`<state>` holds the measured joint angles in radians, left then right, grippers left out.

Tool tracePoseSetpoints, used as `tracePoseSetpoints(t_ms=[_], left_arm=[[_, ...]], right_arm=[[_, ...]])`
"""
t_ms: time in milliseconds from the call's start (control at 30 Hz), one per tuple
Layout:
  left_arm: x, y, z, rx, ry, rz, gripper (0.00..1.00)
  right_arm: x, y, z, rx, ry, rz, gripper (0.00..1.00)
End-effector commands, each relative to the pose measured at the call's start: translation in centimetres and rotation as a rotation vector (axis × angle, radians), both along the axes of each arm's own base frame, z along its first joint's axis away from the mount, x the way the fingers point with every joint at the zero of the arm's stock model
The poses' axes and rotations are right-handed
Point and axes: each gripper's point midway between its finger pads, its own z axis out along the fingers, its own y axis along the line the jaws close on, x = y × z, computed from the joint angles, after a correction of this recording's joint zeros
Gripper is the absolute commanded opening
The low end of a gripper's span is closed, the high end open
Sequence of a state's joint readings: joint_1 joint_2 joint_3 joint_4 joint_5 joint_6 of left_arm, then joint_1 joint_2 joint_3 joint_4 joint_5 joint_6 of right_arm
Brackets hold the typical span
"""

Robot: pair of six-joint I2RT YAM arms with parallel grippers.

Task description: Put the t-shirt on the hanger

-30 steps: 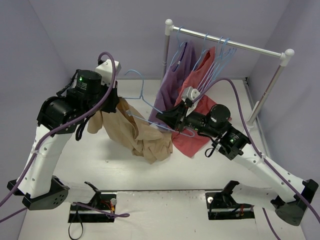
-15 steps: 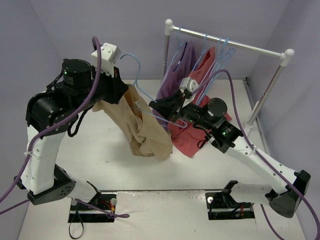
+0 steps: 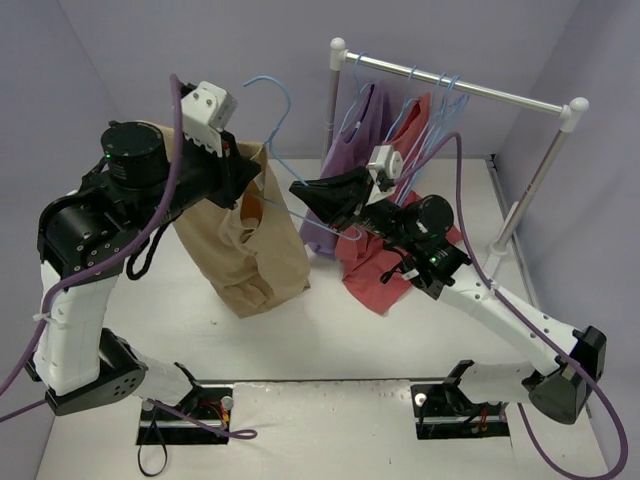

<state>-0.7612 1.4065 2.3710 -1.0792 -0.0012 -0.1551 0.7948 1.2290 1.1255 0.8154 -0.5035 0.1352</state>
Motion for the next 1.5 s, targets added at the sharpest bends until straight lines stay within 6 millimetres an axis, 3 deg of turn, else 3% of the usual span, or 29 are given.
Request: tracePoseSetpoints(t_ms=[0,100,267,367,400,633,767,900,1033,1233,1467], left_arm=[[0.7,0.2,-0.7,0.041,-0.032,0.027,0.00],[1.2,0.7,-1.2,0.067,-0.040,0.055,0.00],[1.5,0.7,-1.6,0.106,-0.051,0.052,0.10],[1.2,2.0,-0.9,0.129,-0.094,0.072,0.37],[1.1,2.4,-0.7,0.142,-0.114,0.078,0.42],[-1.1,5.7,2.1,0.211,-0.278,0.063,0.46],[-1.7,7.1,1.1,0.323,-0.329,0.053,0.46],[-0.8,6.8,-2.3,0.516,-0.342,-0.019,0.47],[-0.6,6.3,-4.6,0.619,-0.335,-0.122,0.60],[-0.1,6.3,-5.0,0.636,-0.369,-0.225,0.75],[0.1,5.7,-6.1,0.645,-0.361,-0.295,0.78]], right_arm=[[-2.0,-1.6,5.2,0.194,-0.145,0.022,0.00],[-2.1,-1.2,4.4,0.189,-0.128,0.041,0.00],[-2.3,-1.1,3.7,0.198,-0.116,0.064,0.00],[-2.2,-1.0,3.2,0.193,-0.106,0.064,0.00],[-2.2,-1.0,3.1,0.190,-0.103,0.064,0.00],[-1.7,-0.5,1.2,0.152,-0.069,0.076,0.00],[-1.8,0.0,-0.3,0.115,-0.051,0.106,0.00],[-2.2,0.5,-1.2,0.084,-0.031,0.149,0.00],[-2.7,0.7,-2.0,0.058,-0.019,0.175,0.00],[-3.4,0.9,-2.6,0.021,-0.017,0.209,0.00],[-3.7,1.0,-3.4,-0.006,-0.013,0.232,0.00]])
